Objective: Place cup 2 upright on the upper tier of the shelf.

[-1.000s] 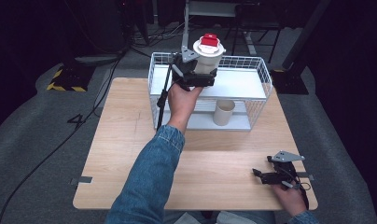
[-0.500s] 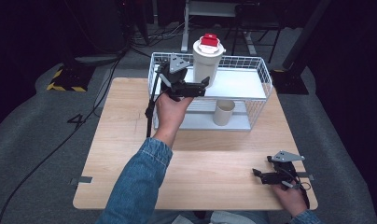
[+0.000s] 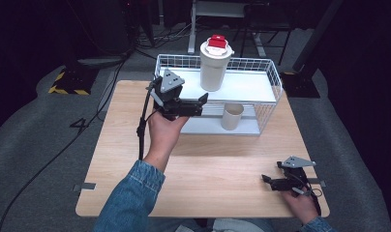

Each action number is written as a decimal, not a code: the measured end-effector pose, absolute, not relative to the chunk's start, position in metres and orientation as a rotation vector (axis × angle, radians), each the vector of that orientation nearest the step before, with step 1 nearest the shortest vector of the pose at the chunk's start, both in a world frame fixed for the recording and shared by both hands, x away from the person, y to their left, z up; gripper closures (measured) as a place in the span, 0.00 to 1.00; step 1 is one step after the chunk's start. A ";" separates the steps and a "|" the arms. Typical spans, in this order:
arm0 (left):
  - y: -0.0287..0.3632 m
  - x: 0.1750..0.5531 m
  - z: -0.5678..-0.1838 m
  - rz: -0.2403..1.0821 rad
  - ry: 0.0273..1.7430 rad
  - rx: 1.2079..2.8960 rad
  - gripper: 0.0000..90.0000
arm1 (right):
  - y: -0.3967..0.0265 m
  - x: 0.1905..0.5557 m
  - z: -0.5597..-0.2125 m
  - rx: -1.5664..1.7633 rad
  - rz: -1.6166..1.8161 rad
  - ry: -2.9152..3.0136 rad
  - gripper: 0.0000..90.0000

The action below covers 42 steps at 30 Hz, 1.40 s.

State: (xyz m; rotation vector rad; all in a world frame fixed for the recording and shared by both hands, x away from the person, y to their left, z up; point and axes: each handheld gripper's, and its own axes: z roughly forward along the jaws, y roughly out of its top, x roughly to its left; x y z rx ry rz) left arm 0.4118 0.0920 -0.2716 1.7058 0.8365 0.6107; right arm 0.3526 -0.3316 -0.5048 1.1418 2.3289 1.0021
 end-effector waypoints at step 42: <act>0.153 0.329 -0.362 0.542 0.909 1.854 0.00 | -0.331 0.353 -0.505 1.141 1.004 2.327 0.13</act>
